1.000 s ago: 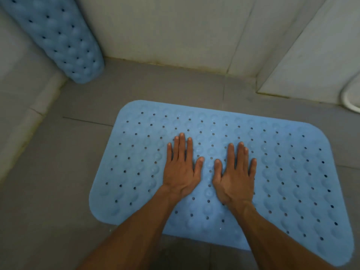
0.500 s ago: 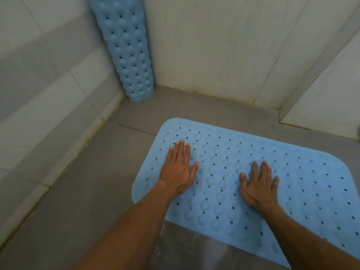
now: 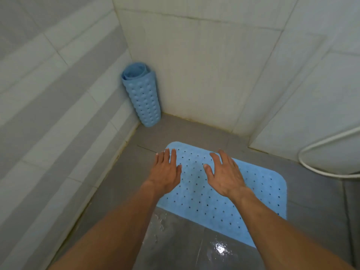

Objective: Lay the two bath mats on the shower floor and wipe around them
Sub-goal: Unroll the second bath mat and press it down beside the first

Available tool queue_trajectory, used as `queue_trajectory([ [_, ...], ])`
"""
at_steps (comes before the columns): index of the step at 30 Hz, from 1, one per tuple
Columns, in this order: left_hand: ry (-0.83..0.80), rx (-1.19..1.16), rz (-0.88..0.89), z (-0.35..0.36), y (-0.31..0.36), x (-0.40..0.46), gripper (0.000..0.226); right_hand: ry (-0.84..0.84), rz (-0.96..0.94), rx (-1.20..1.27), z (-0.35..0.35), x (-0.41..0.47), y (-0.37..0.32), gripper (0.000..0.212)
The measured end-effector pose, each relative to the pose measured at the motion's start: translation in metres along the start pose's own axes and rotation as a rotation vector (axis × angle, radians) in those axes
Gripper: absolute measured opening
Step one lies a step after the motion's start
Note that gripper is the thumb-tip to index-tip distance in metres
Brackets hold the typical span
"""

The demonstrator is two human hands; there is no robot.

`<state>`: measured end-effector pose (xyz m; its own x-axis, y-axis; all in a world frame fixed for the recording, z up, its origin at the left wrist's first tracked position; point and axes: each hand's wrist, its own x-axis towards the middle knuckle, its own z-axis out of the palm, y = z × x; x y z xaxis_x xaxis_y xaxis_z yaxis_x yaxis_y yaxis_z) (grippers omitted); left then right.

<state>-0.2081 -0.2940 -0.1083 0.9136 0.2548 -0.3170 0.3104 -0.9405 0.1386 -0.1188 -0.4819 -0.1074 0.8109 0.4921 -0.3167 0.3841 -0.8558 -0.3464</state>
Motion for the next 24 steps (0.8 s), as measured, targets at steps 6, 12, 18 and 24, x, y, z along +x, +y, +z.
queue_trajectory([
  [6, 0.001, -0.017, -0.077, -0.115, -0.011, -0.035, 0.064, -0.027, -0.067, -0.003, -0.113, -0.009, -0.06, 0.063],
  [12, 0.111, 0.036, -0.114, -0.161, -0.07, 0.009, 0.069, -0.014, -0.145, -0.034, -0.142, 0.052, -0.112, 0.073],
  [18, 0.098, 0.193, -0.023, -0.161, -0.159, 0.098, 0.075, -0.05, -0.162, 0.067, -0.104, 0.157, -0.165, 0.077],
  [24, 0.056, 0.322, 0.045, -0.173, -0.236, 0.197, 0.082, -0.051, -0.132, 0.03, -0.077, 0.262, -0.224, 0.08],
])
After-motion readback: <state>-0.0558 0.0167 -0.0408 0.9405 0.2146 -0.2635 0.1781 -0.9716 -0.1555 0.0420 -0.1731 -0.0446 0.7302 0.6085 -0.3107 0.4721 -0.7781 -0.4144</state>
